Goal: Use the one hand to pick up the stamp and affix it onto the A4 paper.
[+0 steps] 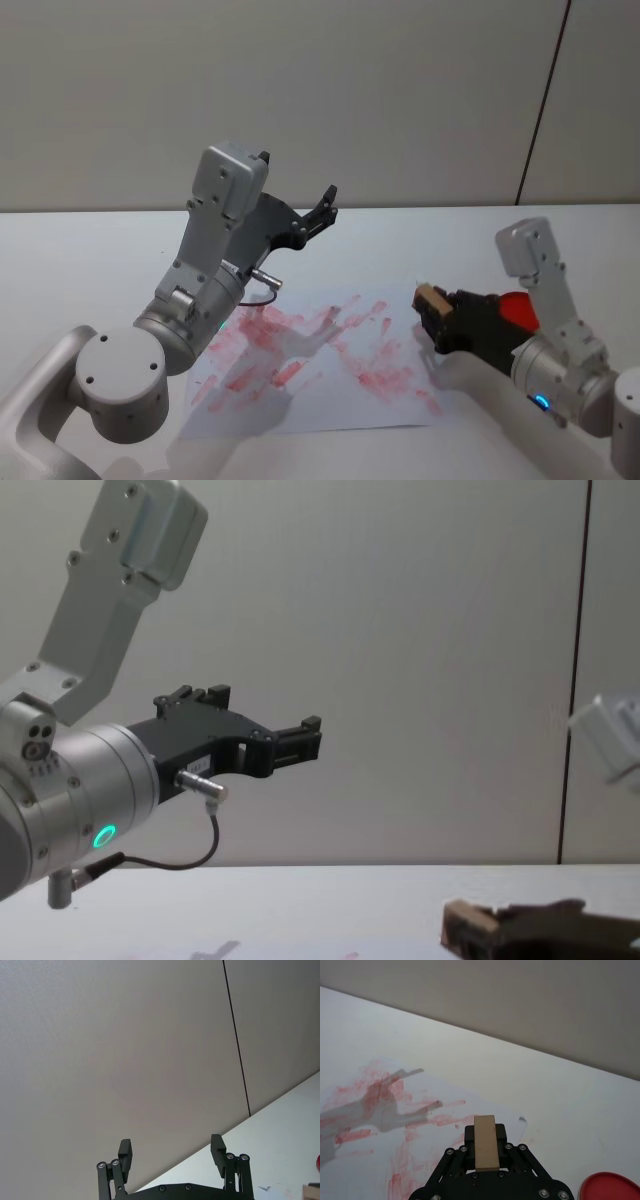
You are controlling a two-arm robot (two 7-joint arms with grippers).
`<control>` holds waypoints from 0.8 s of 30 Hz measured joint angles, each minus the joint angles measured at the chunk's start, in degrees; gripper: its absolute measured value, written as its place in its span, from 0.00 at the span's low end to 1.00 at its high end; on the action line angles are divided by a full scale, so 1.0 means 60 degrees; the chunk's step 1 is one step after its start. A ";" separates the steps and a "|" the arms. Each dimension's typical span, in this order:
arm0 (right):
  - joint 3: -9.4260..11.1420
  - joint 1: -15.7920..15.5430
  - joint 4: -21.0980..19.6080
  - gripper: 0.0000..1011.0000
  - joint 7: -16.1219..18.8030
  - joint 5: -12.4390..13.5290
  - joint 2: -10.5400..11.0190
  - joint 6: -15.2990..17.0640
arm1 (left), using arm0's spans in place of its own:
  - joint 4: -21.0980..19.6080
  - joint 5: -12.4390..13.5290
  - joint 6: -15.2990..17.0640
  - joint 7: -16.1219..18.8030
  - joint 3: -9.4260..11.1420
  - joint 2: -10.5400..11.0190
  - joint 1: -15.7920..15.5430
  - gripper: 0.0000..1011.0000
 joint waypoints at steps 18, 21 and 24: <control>-0.0322 0.0271 0.0821 0.22 0.0434 -0.0538 -0.0270 -0.0018 | 0.0000 0.0000 0.0000 0.0001 0.0000 0.0000 0.0000 0.99; -0.0349 0.0284 0.0884 0.22 0.0364 -0.0512 -0.0312 0.0062 | 0.0000 0.0000 0.0000 0.0000 0.0000 0.0000 0.0000 0.99; -0.0381 0.0289 0.0959 0.22 0.0244 -0.0444 -0.0363 0.0195 | 0.0000 0.0000 -0.0001 0.0000 0.0000 0.0000 0.0000 0.99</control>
